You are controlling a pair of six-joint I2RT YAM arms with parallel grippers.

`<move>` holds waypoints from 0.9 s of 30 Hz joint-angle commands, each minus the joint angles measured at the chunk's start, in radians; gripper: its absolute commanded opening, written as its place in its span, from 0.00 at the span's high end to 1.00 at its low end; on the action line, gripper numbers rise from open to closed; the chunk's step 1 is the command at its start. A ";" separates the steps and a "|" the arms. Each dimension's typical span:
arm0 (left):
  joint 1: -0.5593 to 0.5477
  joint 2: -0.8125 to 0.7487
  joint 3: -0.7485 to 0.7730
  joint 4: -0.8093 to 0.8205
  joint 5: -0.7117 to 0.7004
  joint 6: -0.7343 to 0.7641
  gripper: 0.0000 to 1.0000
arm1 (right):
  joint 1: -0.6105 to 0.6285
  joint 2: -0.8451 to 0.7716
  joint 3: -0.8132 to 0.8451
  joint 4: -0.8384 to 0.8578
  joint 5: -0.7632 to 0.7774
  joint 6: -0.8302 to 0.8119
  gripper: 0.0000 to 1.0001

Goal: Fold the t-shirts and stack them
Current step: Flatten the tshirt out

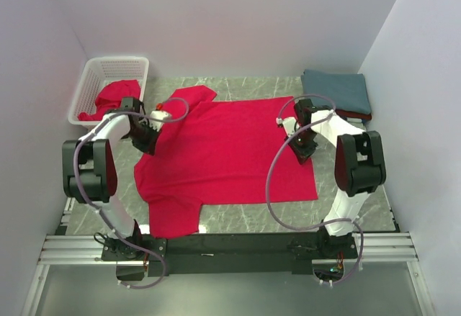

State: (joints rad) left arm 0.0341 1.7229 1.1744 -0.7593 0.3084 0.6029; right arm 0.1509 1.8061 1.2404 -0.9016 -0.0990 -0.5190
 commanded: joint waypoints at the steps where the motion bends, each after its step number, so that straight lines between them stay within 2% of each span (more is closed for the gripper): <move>1: 0.003 0.041 0.129 0.081 0.090 -0.167 0.99 | 0.007 0.044 0.085 0.092 -0.001 0.103 0.80; 6: -0.008 0.179 0.391 0.211 0.071 -0.383 0.99 | 0.003 0.120 0.308 0.167 -0.015 0.232 0.83; 10: -0.028 0.305 0.563 0.325 -0.061 -0.528 0.99 | -0.002 0.223 0.513 0.167 -0.015 0.330 0.83; 13: -0.085 0.443 0.713 0.379 -0.130 -0.597 0.99 | -0.002 0.343 0.690 0.136 -0.004 0.382 0.92; 14: -0.101 0.470 0.743 0.380 -0.135 -0.597 0.99 | -0.001 0.404 0.738 0.106 0.004 0.398 0.98; 17: -0.129 0.567 0.844 0.387 -0.126 -0.673 0.99 | -0.004 0.491 0.887 0.086 0.004 0.438 1.00; 23: -0.180 0.685 0.904 0.459 -0.166 -0.692 0.99 | -0.004 0.559 0.898 0.150 0.036 0.455 1.00; 27: -0.178 0.768 0.999 0.395 -0.206 -0.707 1.00 | -0.007 0.602 0.918 0.141 0.070 0.448 1.00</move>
State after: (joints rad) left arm -0.1574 2.4687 2.0689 -0.3645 0.1524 -0.0700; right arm 0.1497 2.3943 2.1082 -0.7708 -0.0715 -0.0875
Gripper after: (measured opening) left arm 0.013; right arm 0.007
